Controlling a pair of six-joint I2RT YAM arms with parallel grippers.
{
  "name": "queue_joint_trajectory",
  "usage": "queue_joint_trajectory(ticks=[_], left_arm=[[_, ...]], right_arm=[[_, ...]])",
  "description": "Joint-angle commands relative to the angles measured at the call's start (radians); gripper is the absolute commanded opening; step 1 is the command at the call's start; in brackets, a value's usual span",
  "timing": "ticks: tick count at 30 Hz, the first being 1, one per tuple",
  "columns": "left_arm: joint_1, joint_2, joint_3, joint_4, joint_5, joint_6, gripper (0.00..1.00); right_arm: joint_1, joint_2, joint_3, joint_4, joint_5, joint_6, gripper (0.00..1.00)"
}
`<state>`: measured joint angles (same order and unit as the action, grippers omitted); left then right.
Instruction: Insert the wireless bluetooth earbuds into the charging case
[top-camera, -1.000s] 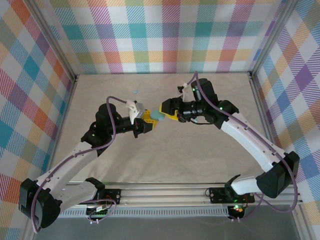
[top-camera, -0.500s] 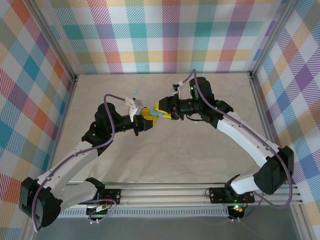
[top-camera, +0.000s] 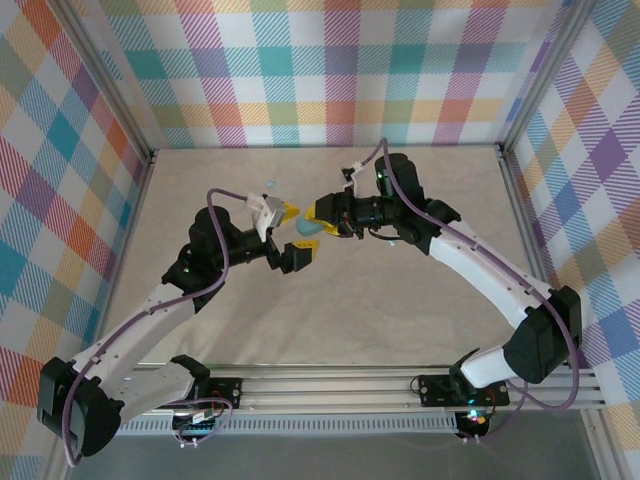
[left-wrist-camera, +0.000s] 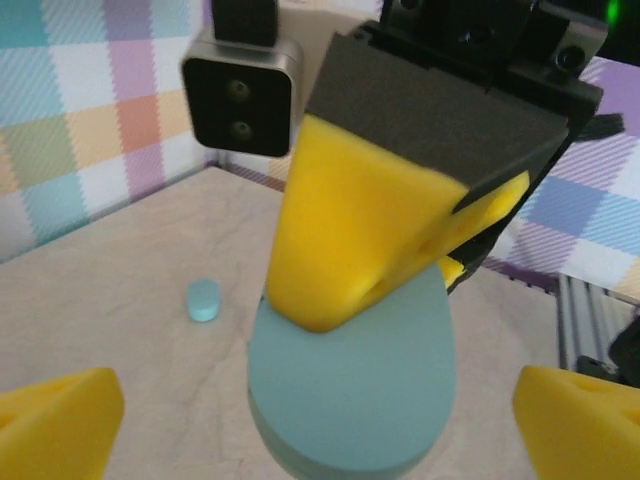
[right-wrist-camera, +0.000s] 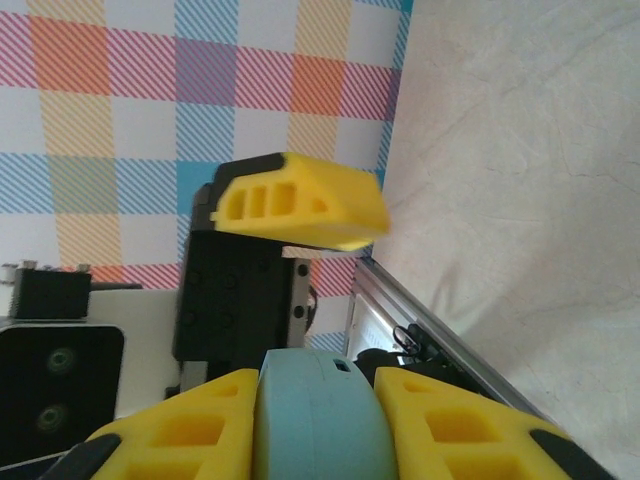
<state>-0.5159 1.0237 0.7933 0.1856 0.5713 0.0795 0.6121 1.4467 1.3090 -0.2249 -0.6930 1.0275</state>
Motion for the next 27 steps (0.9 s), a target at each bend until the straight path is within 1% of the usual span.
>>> queue_joint_trajectory(ticks=[1,6,8,10,14,19,24,27], left_arm=[[-0.006,-0.070,-0.016,-0.044,-0.109,0.030,1.00],[0.002,-0.129,-0.013,-0.147,-0.265,0.034,1.00],[0.007,-0.139,-0.008,-0.194,-0.326,0.030,1.00],[0.014,-0.143,-0.003,-0.227,-0.359,0.018,1.00],[0.034,-0.130,0.004,-0.273,-0.384,0.000,1.00],[0.073,-0.100,-0.014,-0.284,-0.428,-0.030,1.00],[0.141,-0.056,-0.033,-0.249,-0.460,-0.125,1.00],[0.192,-0.018,-0.030,-0.239,-0.454,-0.178,1.00]], right_arm=[[-0.034,0.048,0.060,-0.021,0.016,-0.049,0.17],[-0.076,0.195,0.194,-0.165,0.072,-0.187,0.19],[-0.089,0.281,0.262,-0.213,0.096,-0.247,0.19],[-0.102,0.372,0.324,-0.235,0.111,-0.289,0.19],[-0.130,0.572,0.468,-0.255,0.128,-0.348,0.18],[-0.155,0.774,0.627,-0.275,0.218,-0.395,0.19],[-0.173,0.955,0.793,-0.318,0.234,-0.418,0.21],[-0.183,1.052,0.898,-0.356,0.221,-0.427,0.21]])
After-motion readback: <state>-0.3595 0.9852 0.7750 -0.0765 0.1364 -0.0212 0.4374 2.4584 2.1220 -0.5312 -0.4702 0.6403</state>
